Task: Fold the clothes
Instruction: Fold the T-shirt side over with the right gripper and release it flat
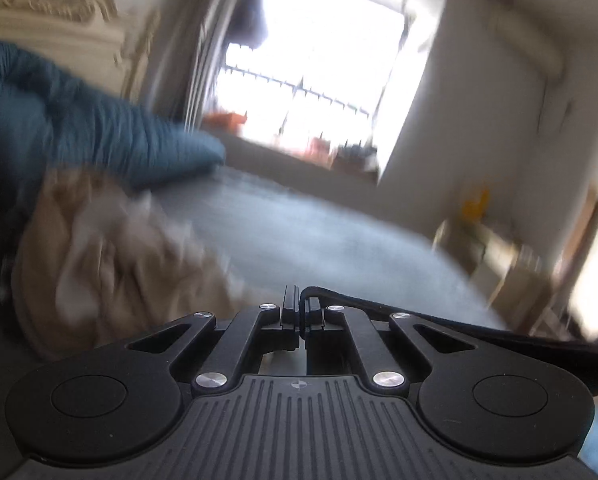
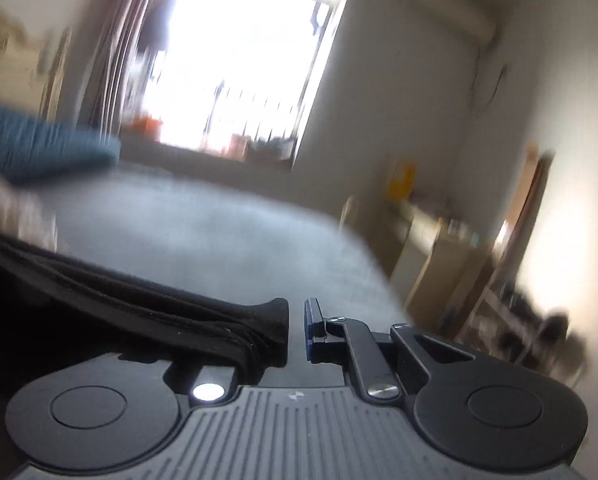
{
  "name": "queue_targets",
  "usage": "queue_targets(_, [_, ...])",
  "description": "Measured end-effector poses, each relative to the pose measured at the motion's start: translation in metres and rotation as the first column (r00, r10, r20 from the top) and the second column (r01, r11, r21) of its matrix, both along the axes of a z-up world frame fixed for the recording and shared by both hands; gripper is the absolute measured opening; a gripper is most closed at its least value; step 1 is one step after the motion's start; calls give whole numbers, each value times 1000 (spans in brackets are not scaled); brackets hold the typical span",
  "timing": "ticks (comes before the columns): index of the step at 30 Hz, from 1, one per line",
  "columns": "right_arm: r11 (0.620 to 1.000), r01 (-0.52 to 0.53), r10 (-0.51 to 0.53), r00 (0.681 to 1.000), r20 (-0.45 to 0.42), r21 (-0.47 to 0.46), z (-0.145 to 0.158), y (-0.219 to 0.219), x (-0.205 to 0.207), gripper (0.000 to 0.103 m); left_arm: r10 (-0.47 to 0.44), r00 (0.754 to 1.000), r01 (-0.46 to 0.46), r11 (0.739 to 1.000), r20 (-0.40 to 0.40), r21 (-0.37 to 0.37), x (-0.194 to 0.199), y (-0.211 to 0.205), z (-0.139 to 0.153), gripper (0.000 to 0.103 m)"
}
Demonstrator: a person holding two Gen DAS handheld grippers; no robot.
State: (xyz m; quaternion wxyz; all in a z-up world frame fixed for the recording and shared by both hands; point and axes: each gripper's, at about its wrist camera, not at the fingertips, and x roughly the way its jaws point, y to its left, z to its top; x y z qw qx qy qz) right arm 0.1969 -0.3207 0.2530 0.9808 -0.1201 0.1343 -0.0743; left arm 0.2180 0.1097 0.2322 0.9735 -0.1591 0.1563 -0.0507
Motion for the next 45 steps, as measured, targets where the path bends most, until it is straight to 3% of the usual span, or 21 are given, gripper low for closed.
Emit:
queue_targets(2, [1000, 5, -4, 993, 119, -9, 48, 4, -13, 9, -2, 994, 3, 1000, 114, -8, -19, 3, 40, 2])
queue_targets(3, [1000, 1, 2, 990, 141, -23, 59, 5, -20, 9, -11, 989, 7, 1000, 146, 26, -33, 0, 50, 2])
queue_targets(6, [998, -11, 22, 983, 181, -62, 75, 5, -44, 9, -50, 974, 19, 990, 219, 141, -74, -10, 53, 2])
queue_targets(11, [995, -62, 70, 993, 97, -85, 8, -7, -93, 9, -125, 974, 74, 964, 190, 257, -134, -9, -14, 2])
queue_targets(17, [990, -127, 120, 988, -99, -69, -123, -9, -166, 9, -180, 983, 156, 936, 47, 315, -206, -3, -126, 2])
queue_targets(22, [994, -112, 104, 969, -224, -20, -219, -4, -227, 9, -190, 978, 208, 934, -90, 291, -250, 6, -197, 2])
queue_targets(26, [997, -68, 77, 948, -310, 38, -272, -9, -253, 9, -192, 966, 236, 931, -174, 279, -257, 11, -235, 2])
queue_targets(32, [999, -21, 34, 939, -343, 41, -296, -9, -266, 9, -174, 955, 238, 934, -242, 268, -264, 20, -265, 2])
queue_targets(40, [998, 1, 21, 923, -384, 57, -321, -16, -272, 9, -194, 935, 284, 910, -296, 302, -279, 14, -296, 2])
queue_targets(45, [999, -33, 22, 931, -364, -25, -331, -5, -285, 13, -204, 921, 301, 913, -333, 274, -281, 16, -313, 3])
